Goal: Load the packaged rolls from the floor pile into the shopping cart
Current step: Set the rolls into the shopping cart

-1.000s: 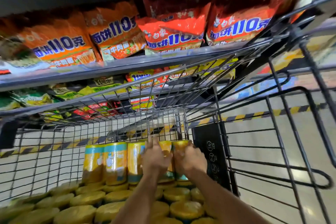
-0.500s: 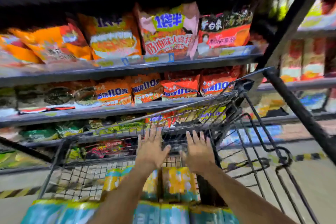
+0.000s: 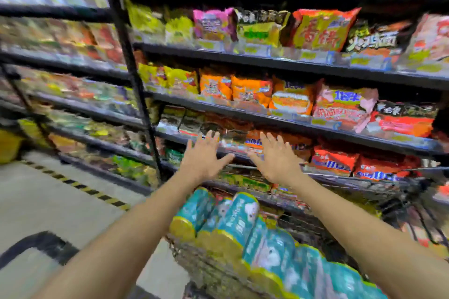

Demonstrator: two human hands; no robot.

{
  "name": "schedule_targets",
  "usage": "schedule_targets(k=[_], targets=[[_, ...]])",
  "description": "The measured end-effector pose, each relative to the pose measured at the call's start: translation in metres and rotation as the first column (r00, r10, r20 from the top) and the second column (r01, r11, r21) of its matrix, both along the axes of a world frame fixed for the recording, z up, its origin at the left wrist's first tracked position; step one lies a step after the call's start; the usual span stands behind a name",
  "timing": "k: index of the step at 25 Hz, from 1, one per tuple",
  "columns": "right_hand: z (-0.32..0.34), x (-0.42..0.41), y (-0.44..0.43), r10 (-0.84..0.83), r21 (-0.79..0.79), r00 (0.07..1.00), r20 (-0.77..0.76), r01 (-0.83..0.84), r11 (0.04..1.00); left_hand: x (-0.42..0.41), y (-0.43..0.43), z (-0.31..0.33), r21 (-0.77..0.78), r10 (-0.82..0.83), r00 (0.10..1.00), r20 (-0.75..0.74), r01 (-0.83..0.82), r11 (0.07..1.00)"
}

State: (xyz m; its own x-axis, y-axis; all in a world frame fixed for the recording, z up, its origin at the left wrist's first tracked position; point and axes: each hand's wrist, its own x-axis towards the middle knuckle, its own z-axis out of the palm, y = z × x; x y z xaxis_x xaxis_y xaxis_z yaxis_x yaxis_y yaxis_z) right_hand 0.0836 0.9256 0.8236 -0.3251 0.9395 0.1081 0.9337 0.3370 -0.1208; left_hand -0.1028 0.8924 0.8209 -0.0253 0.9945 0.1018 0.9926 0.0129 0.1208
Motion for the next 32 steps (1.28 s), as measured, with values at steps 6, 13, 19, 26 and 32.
schedule_targets(k=[6, 13, 19, 26, 32], targets=[[0.028, -0.179, -0.053, 0.489, 0.072, 0.870, -0.061, -0.485, 0.872, -0.142, -0.144, 0.019, 0.015, 0.442, 0.897, 0.030, -0.442, 0.897], [0.000, -0.317, -0.163, 0.818, -0.018, 0.564, -0.113, -0.824, 0.566, -0.201, -0.352, -0.018, -0.030, 0.869, 0.495, 0.025, -0.868, 0.495], [-0.066, -0.388, -0.259, 0.935, -0.145, 0.345, -0.079, -0.932, 0.332, -0.215, -0.459, -0.074, -0.143, 0.975, 0.220, 0.031, -0.965, 0.222], [-0.163, -0.501, -0.337, 0.979, -0.317, 0.203, 0.030, -0.926, 0.202, -0.295, -0.524, -0.171, -0.268, 0.994, 0.072, 0.088, -0.959, 0.093], [-0.291, -0.582, -0.375, 0.989, -0.492, 0.108, 0.096, -0.859, 0.142, -0.368, -0.554, -0.309, -0.438, 0.993, -0.015, 0.117, -0.898, 0.038]])
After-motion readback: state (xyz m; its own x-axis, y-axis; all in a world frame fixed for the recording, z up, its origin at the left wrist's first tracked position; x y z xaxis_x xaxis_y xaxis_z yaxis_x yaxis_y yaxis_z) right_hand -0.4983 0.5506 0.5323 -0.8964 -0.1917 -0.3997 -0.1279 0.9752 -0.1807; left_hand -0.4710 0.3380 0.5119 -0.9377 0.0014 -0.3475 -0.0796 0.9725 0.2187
